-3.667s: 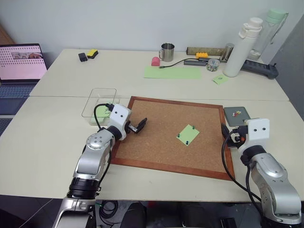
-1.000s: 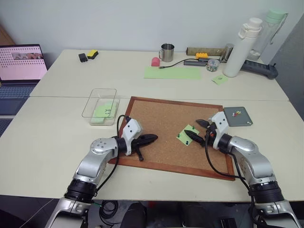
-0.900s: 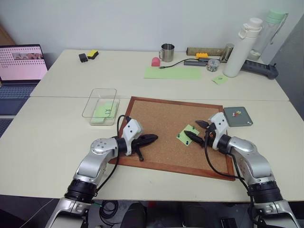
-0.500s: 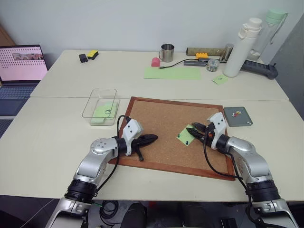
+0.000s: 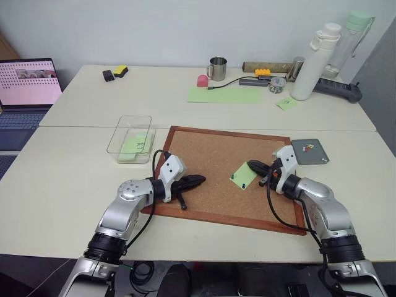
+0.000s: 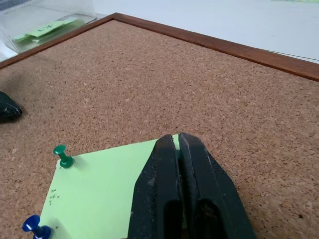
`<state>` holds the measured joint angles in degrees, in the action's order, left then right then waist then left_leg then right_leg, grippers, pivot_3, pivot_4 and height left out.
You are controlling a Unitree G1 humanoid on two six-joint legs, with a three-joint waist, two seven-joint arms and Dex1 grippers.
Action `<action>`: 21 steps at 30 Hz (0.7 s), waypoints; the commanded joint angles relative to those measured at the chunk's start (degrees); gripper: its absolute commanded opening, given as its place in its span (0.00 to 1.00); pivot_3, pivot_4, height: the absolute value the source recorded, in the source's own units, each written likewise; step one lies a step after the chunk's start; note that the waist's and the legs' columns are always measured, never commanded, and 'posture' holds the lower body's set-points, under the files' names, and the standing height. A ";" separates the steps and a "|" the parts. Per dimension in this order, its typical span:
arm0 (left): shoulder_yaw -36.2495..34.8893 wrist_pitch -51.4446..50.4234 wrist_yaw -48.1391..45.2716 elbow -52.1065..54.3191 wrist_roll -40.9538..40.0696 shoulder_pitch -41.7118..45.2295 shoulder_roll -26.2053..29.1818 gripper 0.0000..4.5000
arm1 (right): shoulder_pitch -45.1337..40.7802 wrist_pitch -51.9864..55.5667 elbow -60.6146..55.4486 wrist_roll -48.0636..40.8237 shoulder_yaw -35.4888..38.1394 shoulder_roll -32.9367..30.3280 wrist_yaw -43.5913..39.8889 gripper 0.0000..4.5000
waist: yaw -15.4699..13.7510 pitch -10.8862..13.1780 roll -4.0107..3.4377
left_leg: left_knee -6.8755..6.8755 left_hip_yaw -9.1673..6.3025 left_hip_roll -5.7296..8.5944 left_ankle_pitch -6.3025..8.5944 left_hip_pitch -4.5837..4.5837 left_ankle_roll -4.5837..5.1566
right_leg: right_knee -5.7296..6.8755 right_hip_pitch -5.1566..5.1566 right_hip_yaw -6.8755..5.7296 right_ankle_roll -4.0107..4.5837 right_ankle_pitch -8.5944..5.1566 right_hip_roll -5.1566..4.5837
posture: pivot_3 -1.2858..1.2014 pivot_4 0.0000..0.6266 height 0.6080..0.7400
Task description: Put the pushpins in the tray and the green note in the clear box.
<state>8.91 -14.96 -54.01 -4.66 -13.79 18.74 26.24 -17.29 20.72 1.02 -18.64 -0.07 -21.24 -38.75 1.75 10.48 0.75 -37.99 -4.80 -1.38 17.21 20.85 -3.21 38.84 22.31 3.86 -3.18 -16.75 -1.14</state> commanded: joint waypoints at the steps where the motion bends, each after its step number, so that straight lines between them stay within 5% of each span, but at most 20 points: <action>1: 1.99 -1.67 -0.49 -1.14 1.49 -0.83 0.48 0.00 | 0.16 1.92 -9.25 -5.12 2.26 0.61 -0.26 0.01 | 0.05 0.00 0.00 | 0.00 0.00 0.00 0.00 0.00 0.00 | 0.00 0.00 0.00 0.00 0.00 0.00 | 0.52 0.24 1.00; 11: 2.00 -2.25 -0.53 -1.24 1.73 -0.92 0.77 0.00 | 0.06 5.85 -15.90 -6.60 5.05 -1.70 4.24 0.01 | 0.01 -0.01 -0.01 | 0.00 -0.02 0.00 0.00 -0.01 0.00 | -0.01 -0.02 -0.02 0.00 0.00 0.00 | 0.52 0.24 1.00; 21: 2.14 -1.57 -0.48 -1.08 1.77 -1.24 0.43 0.00 | -9.56 3.49 5.84 2.52 14.97 -6.90 19.21 0.01 | -0.04 -0.03 -0.04 | 0.02 0.03 0.02 0.00 -0.02 0.00 | 0.00 -0.01 0.02 0.00 0.00 0.00 | 0.52 0.24 1.00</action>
<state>9.31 -15.60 -54.37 -4.56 -13.48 18.96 26.39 -25.27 25.74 3.27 -16.96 12.22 -26.87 -21.84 1.71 10.45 0.70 -37.97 -4.75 -1.37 17.21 20.82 -3.21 38.82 22.29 3.90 -3.18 -16.75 -1.14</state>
